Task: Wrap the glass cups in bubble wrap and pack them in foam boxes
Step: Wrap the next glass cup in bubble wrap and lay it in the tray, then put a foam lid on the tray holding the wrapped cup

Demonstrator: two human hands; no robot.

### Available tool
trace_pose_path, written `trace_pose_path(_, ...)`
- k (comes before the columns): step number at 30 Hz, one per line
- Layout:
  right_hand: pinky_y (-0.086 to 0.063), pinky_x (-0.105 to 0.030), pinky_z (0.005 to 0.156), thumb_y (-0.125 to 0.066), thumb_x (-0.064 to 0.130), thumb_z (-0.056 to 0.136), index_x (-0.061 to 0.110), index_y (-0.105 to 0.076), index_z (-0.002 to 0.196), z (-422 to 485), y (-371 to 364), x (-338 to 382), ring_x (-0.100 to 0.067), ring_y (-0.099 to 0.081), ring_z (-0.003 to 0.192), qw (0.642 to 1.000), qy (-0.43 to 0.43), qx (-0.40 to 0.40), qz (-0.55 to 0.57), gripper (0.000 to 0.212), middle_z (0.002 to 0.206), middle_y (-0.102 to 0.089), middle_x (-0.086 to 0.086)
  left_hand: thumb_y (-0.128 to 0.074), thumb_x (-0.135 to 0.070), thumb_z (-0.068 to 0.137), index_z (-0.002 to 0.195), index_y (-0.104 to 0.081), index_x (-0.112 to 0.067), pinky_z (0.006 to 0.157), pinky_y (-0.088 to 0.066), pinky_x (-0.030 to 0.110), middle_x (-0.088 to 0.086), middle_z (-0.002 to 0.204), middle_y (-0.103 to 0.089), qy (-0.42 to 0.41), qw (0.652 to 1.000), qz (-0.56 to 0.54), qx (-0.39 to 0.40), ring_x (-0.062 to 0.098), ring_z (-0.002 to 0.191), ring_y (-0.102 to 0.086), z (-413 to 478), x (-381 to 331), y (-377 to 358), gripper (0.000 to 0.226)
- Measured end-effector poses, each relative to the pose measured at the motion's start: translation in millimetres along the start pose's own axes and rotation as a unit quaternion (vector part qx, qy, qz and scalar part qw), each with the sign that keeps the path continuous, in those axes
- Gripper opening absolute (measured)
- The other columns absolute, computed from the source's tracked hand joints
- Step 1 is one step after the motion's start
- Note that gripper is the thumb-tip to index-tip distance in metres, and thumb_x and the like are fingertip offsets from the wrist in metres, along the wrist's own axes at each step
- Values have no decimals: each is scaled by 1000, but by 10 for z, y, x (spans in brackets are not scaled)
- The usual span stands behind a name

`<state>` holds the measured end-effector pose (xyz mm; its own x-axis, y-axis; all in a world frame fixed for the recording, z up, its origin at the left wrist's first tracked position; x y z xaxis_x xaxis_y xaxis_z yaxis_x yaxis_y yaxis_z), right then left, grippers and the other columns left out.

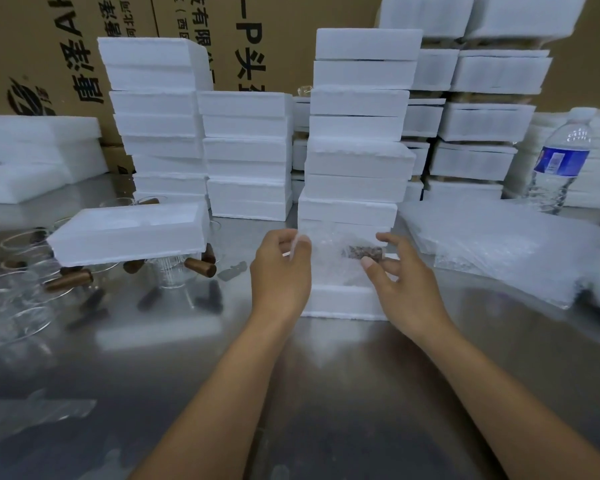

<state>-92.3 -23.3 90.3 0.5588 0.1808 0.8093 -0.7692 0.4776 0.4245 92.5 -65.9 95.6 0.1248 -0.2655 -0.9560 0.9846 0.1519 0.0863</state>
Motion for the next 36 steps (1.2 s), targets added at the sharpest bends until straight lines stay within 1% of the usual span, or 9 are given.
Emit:
trace_pose_path(6, -36, 4, 63, -64, 24, 88, 22, -57, 104, -5, 40, -26, 21, -54, 70, 999, -3, -39, 16, 18, 77, -57, 20, -54, -22, 95, 106, -54, -29, 65, -37, -2, -19, 99, -53, -29, 1000, -8, 7, -4, 91, -53, -11, -48, -16, 13)
trace_pose_path(8, -38, 3, 65, -71, 24, 83, 20, -67, 105, 3, 59, -58, 14, -58, 69, 998, -16, -57, 30, 23, 77, -64, 13, -53, -17, 94, 104, -53, -30, 65, -38, -1, -15, 103, -53, -27, 1000, -14, 8, -2, 92, -54, -22, -55, -11, 17)
trace_pose_path(11, -40, 1, 70, -71, 26, 83, 19, -68, 112, 20, 35, -96, 2, -64, 78, 997, -29, -61, 30, 30, 83, -71, 2, -53, -9, 92, 102, -52, -31, 75, -44, 11, -11, 108, -54, -24, 1000, -11, 14, 10, 102, -58, -20, -43, -9, 24)
trace_pose_path(15, -33, 6, 70, -59, 21, 90, 19, -63, 120, 16, -37, -89, 12, -56, 76, 999, -15, -34, -11, 31, 70, -68, 12, -52, -12, 93, 114, -53, -26, 92, -45, 25, -6, 116, -55, -24, 998, 54, 22, 17, 113, -55, -35, -39, -17, 25)
trace_pose_path(18, -31, 6, 67, -57, 14, 89, 23, -62, 113, 8, -14, -85, 14, -55, 73, 999, -6, -39, -5, 26, 67, -67, 13, -49, -22, 97, 130, -55, -14, 86, -35, 11, -6, 118, -60, -75, 987, 144, 16, 18, 115, -55, -65, -112, 0, 35)
trace_pose_path(22, -33, 3, 65, -59, 11, 87, 28, -59, 101, -10, 29, -53, 8, -56, 76, 999, 2, -43, 10, 22, 66, -68, 7, -45, -24, 99, 124, -60, -10, 68, -33, -5, -12, 95, -61, -113, 972, 205, 13, 9, 89, -51, -77, -153, 22, 32)
trace_pose_path(26, -33, 3, 65, -61, 6, 84, 25, -61, 98, -49, 106, 2, 3, -55, 74, 997, 20, -70, 20, 24, 73, -64, 2, -38, -27, 100, 135, -50, -13, 99, -31, 30, 9, 129, -55, -107, 943, 315, 30, 24, 124, -33, -12, -66, 10, 40)
trace_pose_path(31, -37, -14, 83, -62, 6, 82, 22, -51, 123, -65, 228, -118, -7, -48, 95, 989, -50, -136, 26, 45, 115, -44, 5, -37, -29, 100, 136, -50, -23, 102, -31, 32, 6, 137, -48, -23, 970, 235, 52, 23, 131, -34, 60, 82, 55, 38)
trace_pose_path(36, -39, -19, 81, -58, 3, 85, 20, -51, 128, -53, 165, -307, -5, -53, 93, 984, -135, -76, 93, 46, 106, -55, 9, -35, -31, 101, 137, -47, -31, 88, -31, 21, -2, 141, -48, 35, 987, 133, 79, 15, 120, -48, 53, 183, 21, 37)
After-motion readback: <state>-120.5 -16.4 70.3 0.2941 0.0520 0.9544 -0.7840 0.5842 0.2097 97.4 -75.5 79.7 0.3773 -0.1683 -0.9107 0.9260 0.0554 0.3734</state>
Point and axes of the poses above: each hand's wrist, its own z-axis towards the middle knuckle, its own y-axis out of the back of the hand, x = y × z, the point moved 8 cm from there along z, towards the middle knuckle
